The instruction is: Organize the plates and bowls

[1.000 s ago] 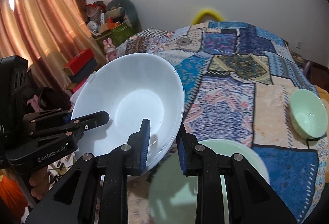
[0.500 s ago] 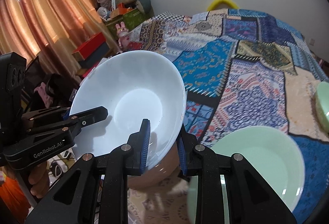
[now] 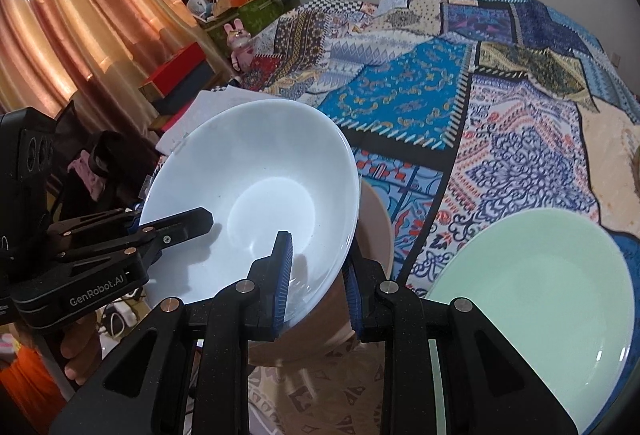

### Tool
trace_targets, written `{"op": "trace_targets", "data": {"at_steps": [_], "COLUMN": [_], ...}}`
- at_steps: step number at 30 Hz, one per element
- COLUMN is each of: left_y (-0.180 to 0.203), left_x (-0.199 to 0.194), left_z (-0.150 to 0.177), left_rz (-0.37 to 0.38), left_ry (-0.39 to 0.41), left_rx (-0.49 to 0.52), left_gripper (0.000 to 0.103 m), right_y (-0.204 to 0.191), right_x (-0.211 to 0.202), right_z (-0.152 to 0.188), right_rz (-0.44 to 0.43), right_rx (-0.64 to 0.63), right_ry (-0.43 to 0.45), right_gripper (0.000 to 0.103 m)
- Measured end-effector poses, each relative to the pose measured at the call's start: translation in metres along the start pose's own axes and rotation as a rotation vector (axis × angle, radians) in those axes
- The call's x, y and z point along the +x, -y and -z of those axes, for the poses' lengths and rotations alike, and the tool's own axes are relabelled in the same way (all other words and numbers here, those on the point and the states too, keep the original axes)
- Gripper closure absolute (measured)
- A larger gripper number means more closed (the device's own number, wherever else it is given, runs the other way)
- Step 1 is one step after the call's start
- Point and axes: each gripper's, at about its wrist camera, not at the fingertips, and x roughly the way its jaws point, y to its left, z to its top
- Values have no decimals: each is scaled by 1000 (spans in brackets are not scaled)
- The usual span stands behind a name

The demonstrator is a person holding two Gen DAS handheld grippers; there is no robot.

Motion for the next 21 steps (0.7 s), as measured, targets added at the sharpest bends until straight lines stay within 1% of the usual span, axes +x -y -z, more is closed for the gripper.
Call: {"op": "trace_targets", "data": {"at_steps": [6,11,18,21], "left_y": [-7,-8,-6,-3], "left_x": [9,17,23,25], "left_z": [7,12,14,15], "left_rz": [3,7,14,-5], "left_ry": [-28,-47,-60,-52], "left_rx": [-9,5,24,45], "left_gripper": [85,85,85,85], "right_y": [-1,2,3,4], "right_x": [8,11,6,6], "right_z": [6,8,10,10], "right_rz": [2,10,33,33], "right_rx": [1,8,2,5], "right_ry": [-33,-49,-40,-40], "right_gripper": [80,81,80,80]}}
